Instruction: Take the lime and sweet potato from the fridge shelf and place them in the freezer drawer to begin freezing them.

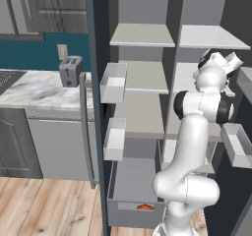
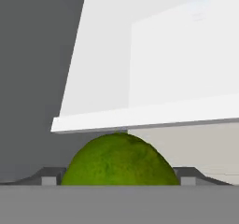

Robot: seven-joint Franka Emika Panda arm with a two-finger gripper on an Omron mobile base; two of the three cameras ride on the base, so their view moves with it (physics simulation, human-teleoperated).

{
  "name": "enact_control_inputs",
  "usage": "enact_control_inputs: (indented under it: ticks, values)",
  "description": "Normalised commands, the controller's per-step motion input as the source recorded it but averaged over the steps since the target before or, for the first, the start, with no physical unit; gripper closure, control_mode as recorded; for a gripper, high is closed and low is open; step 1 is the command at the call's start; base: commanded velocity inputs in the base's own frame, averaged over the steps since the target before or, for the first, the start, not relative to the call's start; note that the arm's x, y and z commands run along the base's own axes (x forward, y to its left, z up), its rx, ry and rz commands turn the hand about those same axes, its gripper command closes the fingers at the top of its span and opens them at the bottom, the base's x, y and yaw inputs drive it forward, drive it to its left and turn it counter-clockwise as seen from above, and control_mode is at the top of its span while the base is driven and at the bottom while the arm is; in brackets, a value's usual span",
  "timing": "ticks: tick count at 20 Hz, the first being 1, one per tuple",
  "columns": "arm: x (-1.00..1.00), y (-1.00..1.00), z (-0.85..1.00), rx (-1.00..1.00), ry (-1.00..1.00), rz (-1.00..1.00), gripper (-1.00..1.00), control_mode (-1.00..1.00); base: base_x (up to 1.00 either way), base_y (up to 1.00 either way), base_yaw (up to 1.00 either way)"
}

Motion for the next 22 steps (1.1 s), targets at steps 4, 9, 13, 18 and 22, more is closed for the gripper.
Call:
enact_control_inputs:
  ticks: [4,9,13,18,22]
  values:
    - [-0.74,0.46,-0.14,0.0,0.03,0.11,1.0,-1.0,0.0,0.0,0.0]
    - [-0.75,0.58,-0.27,0.0,0.03,0.11,1.0,-1.0,0.0,0.0,0.0]
    - [-0.69,0.71,-0.23,0.0,0.06,0.1,1.0,-1.0,0.0,0.0,0.0]
    - [-0.56,0.71,-0.23,0.0,0.09,0.1,1.0,-1.0,0.0,0.0,0.0]
    - [-0.47,0.73,-0.2,0.0,0.12,0.1,1.0,-1.0,0.0,0.0,0.0]
